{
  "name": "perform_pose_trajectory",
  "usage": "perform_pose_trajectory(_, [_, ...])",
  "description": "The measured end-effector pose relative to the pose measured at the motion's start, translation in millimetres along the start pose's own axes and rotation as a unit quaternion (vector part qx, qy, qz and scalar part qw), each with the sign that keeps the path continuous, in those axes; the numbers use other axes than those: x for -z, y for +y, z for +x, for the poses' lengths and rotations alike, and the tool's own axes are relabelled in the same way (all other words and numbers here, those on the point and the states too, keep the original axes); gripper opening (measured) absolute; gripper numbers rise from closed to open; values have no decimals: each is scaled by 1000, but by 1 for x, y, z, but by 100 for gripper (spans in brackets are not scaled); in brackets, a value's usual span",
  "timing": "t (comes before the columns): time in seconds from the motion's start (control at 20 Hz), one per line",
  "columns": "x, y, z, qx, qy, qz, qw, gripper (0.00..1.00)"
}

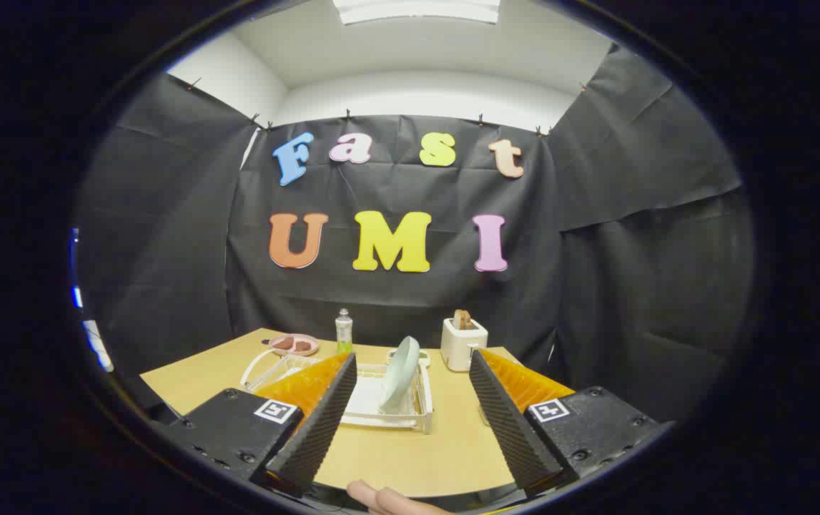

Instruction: Take the plate from the dish rack, then take the spoon from the basket and place it into the plate.

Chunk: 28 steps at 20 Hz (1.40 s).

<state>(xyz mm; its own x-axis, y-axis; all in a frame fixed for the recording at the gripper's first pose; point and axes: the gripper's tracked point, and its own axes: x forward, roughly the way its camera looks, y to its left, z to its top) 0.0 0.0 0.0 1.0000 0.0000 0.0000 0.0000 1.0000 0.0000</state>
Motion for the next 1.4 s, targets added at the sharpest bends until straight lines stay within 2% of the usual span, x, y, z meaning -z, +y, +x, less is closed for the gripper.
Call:
perform_pose_trajectory(0.6, [11, 6, 12, 6, 21, -8, 1000, 100])
perform_pose_trajectory(0.9, [14, 17, 40, 4, 44, -6, 999, 100])
perform_pose_trajectory(1.15, [3, 32, 102, -15, 77, -27, 997, 100])
perform_pose_trajectory(1.4, [13, 38, 181, -20, 153, -63, 986, 100])
